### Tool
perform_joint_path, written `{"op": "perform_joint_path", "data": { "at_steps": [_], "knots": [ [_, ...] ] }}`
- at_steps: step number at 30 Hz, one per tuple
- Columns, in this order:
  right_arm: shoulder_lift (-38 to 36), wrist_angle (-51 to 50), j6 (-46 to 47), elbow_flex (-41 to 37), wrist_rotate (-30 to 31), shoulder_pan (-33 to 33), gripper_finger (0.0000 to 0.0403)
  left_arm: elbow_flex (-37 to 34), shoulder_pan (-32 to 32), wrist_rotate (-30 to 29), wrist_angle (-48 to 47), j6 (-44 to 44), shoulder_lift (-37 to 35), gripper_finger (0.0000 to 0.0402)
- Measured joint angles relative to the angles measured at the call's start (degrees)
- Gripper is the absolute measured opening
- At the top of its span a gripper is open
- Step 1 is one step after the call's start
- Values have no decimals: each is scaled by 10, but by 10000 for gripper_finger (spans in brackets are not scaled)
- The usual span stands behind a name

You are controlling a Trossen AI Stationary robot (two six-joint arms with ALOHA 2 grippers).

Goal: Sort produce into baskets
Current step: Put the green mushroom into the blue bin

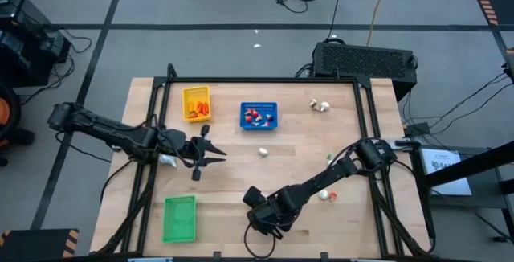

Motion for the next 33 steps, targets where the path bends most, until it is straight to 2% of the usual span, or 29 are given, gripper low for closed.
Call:
{"op": "perform_joint_path", "data": {
  "at_steps": [22, 33],
  "knots": [
    [30, 4, 19, 1, -26, -10, 172, 0, 9, -18, -31, -2, 18, 86],
    [30, 24, 21, 0, -39, -10, 130, 0, 9, -19, -30, -5, 18, 86]
  ]
}}
